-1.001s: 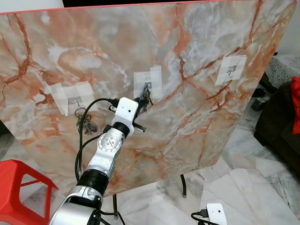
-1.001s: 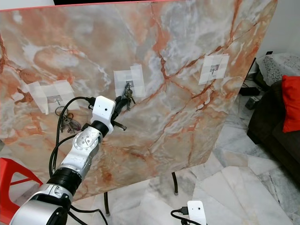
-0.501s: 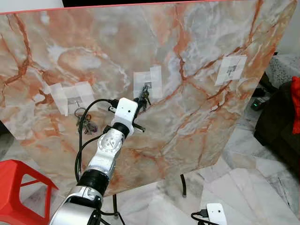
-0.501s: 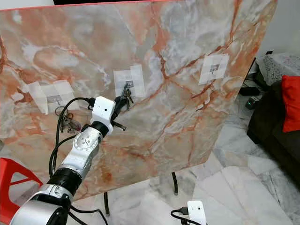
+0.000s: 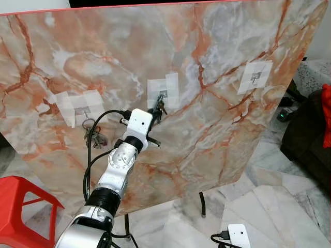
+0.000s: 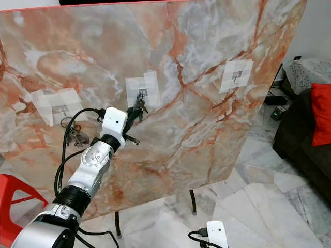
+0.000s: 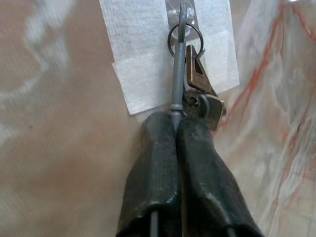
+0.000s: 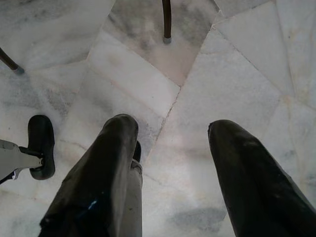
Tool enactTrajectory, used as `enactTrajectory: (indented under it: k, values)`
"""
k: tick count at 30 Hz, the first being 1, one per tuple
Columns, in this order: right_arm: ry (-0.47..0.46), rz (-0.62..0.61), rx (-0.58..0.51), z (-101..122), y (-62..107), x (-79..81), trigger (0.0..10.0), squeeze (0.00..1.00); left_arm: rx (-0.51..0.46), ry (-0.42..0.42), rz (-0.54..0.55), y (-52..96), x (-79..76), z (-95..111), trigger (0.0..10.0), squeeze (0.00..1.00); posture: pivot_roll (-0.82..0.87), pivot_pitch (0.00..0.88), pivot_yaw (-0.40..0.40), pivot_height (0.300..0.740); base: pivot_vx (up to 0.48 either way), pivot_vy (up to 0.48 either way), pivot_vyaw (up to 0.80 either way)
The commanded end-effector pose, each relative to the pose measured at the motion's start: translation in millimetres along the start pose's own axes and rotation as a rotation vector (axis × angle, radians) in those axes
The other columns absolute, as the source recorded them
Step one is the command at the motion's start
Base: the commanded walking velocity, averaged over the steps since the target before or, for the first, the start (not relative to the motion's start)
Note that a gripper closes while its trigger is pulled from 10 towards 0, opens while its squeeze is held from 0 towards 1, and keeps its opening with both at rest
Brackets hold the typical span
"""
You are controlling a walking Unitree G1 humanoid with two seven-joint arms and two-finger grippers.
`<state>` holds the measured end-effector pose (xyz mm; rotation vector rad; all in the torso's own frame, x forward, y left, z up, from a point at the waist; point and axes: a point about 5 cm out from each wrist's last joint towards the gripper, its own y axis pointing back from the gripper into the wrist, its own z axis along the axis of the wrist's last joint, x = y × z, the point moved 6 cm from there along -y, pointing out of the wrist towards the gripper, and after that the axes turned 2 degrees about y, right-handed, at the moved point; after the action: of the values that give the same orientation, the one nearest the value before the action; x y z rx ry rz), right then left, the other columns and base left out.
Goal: Hang keys on a hook
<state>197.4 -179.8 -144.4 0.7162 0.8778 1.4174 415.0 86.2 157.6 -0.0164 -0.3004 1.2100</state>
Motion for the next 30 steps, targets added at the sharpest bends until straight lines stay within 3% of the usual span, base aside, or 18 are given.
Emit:
enactTrajectory:
  k: [1, 20, 27, 30]
  values:
    - [-0.002, -0.003, -0.001, 0, 0.1, -1.6, 10.0, 0.00, 0.019, -0.016, -0.012, 2.3, -2.9, -6, 10.0, 0.63, 0.02, 0.000, -0.043, 0.740, 0.000, 0.000, 0.00]
    - [-0.003, -0.003, -0.002, 0, 0.1, -1.8, 10.0, 0.00, 0.014, -0.009, 0.005, 8.5, -0.2, -8, 10.0, 0.58, 0.01, 0.000, -0.042, 0.740, 0.000, 0.000, 0.00]
    - [0.000, -0.001, -0.001, 0, 0.1, -1.8, 10.0, 0.00, 0.060, -0.009, 0.010, 27.0, 4.8, -27, 10.0, 0.55, 0.02, 0.000, -0.043, 0.740, 0.000, 0.000, 0.00]
    - [-0.002, -0.002, -0.001, -1, 0.2, -1.8, 10.0, 0.00, 0.101, -0.015, 0.011, 43.8, 8.1, -44, 10.0, 0.50, 0.01, 0.000, -0.042, 0.740, 0.000, 0.000, 0.00]
